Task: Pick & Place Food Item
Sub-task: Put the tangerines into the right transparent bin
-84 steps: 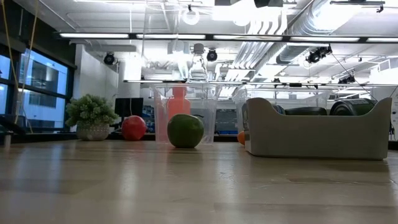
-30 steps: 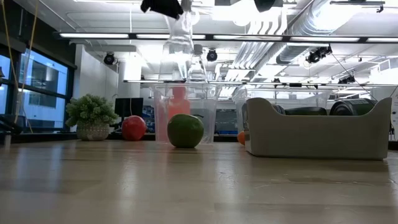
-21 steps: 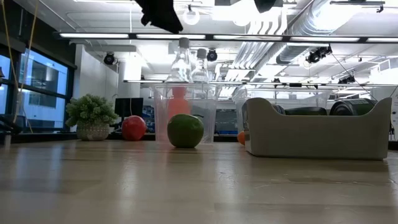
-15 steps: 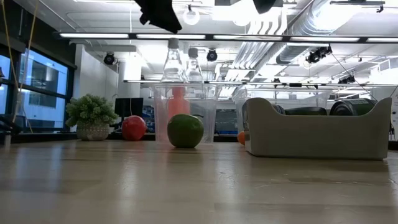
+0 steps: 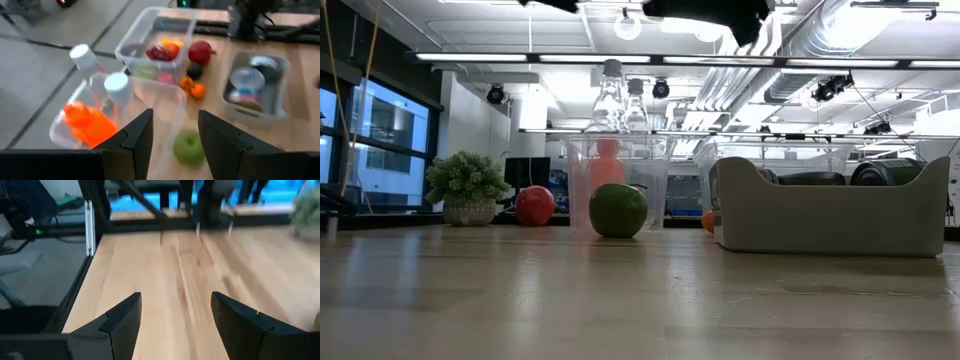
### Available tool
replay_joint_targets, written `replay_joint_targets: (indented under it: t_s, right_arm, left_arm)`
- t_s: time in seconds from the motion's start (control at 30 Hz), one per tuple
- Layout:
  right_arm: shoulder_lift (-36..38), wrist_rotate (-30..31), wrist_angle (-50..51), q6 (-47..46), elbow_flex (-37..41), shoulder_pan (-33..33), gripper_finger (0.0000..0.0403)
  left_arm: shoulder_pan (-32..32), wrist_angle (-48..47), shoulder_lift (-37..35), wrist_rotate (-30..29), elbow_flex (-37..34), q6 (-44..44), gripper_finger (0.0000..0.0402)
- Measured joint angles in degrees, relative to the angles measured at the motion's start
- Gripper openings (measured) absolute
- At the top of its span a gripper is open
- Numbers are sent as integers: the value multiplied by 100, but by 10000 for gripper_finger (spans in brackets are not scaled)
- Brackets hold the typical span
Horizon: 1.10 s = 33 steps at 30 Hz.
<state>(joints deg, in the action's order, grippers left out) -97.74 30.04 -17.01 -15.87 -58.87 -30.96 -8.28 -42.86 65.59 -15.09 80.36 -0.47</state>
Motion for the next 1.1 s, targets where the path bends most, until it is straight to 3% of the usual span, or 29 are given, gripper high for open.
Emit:
replay_joint_targets:
  t_s: [0.27,0.4,0.5,0.63,0.73,0.87,1.1]
  right_arm:
    - [705,218,1699,-953,2,-92,227]
    - [1137,878,2805,-1321,-6,-79,227]
    - [1358,1162,3998,-2326,-7,99,227]
    - [1482,970,5224,-3707,5,606,227]
    - [1470,579,5583,-3949,3,1086,227]
    - [1334,494,5580,-4009,0,1712,227]
    - [860,233,5547,-4269,0,2675,227]
  left_arm:
    - [1000,-761,-363,281,-406,-770,147]
    - [1537,-683,-384,294,-955,-1099,147]
    - [1938,-490,-383,282,-1455,-1408,147]
    - [2459,-230,-379,273,-1993,-1549,147]
    - [2862,-67,-379,45,-2263,-1806,147]
    - [3400,284,-379,-114,-2459,-2134,147]
    - [4307,1907,-372,-133,-3061,-1841,147]
